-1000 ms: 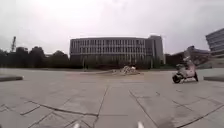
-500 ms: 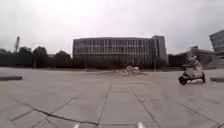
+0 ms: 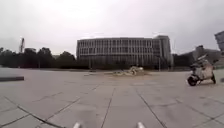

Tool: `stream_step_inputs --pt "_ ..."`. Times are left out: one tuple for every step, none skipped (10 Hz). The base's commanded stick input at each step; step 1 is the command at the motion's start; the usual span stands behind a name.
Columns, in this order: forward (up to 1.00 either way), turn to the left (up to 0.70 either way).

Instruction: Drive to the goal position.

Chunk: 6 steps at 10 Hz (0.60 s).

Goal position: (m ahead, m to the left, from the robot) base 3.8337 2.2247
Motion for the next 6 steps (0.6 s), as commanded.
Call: stream_step_inputs --pt "0.5 0.0" --pt "0.5 0.0" --pt "0.5 0.0" --pt "0.5 0.0" --pt "0.5 0.0" --pt "0.5 0.0"
